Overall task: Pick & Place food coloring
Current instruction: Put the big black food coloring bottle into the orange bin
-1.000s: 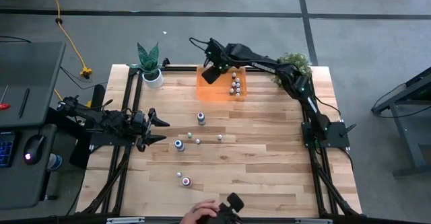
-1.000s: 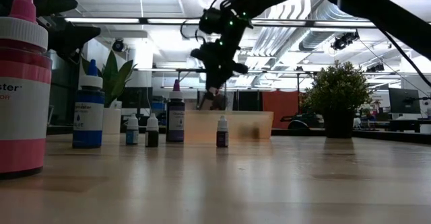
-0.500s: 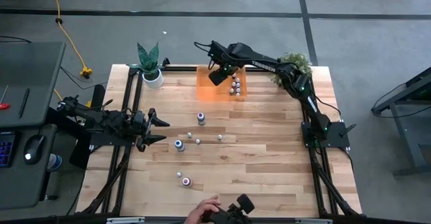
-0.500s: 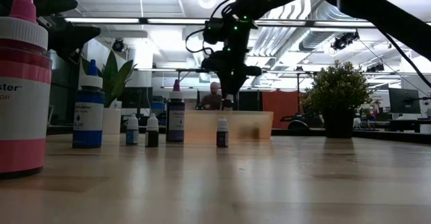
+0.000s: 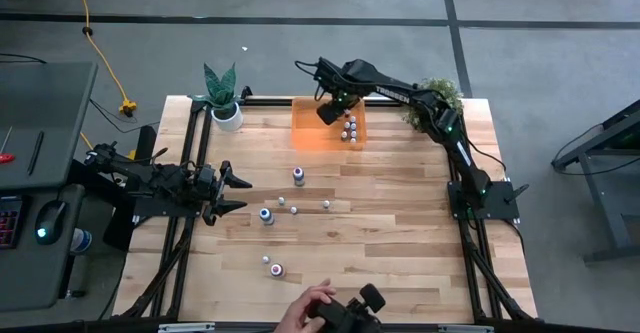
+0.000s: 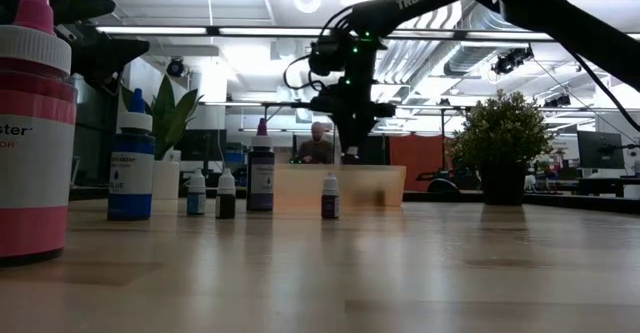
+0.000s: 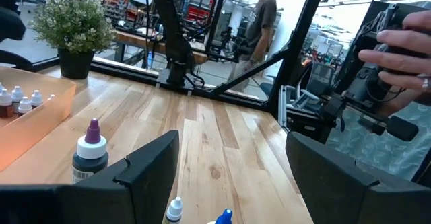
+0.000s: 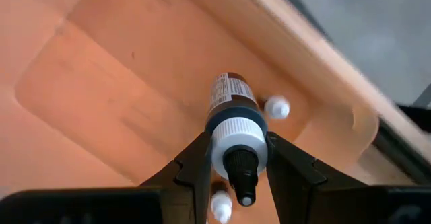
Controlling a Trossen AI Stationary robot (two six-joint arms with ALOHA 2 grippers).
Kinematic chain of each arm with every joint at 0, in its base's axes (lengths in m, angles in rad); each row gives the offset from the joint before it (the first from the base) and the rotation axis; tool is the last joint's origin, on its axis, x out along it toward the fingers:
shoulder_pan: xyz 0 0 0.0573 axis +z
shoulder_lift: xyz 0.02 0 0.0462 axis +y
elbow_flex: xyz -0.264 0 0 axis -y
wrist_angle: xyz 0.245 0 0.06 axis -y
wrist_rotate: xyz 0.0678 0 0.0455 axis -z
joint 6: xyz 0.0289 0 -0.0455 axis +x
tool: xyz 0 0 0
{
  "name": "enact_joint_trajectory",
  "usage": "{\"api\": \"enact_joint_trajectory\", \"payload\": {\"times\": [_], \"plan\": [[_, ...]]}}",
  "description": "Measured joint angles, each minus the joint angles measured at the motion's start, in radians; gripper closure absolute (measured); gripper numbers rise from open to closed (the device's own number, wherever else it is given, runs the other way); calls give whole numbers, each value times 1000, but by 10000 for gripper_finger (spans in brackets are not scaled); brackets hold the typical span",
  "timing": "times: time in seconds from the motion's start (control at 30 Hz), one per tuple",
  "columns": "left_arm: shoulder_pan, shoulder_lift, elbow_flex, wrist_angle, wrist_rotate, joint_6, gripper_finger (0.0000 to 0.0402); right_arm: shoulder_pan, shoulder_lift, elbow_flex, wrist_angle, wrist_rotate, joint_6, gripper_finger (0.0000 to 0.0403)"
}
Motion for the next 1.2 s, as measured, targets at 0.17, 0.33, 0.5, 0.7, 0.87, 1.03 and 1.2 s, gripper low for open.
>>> {"api": "enact_joint_trajectory", "payload": {"times": [0.17, 0.33, 0.5, 0.7, 0.87, 1.03, 1.2], "plan": [[0, 0, 0, 0, 0, 0, 130, -8, 0, 0, -37, -20, 0, 294], [0, 0, 0, 0, 0, 0, 130, -13, 0, 0, -47, -71, 1, 294], [0, 0, 0, 0, 0, 0, 130, -19, 0, 0, -53, -78, 0, 294], [0, 0, 0, 0, 0, 0, 130, -30, 9, 1, -55, -83, -8, 285], [0, 0, 0, 0, 0, 0, 130, -29, 17, 0, -50, -99, -26, 285], [0, 0, 0, 0, 0, 0, 130, -29, 18, 0, -30, -106, -37, 279], [0, 0, 0, 0, 0, 0, 130, -29, 18, 0, -12, -110, -46, 267]]}}
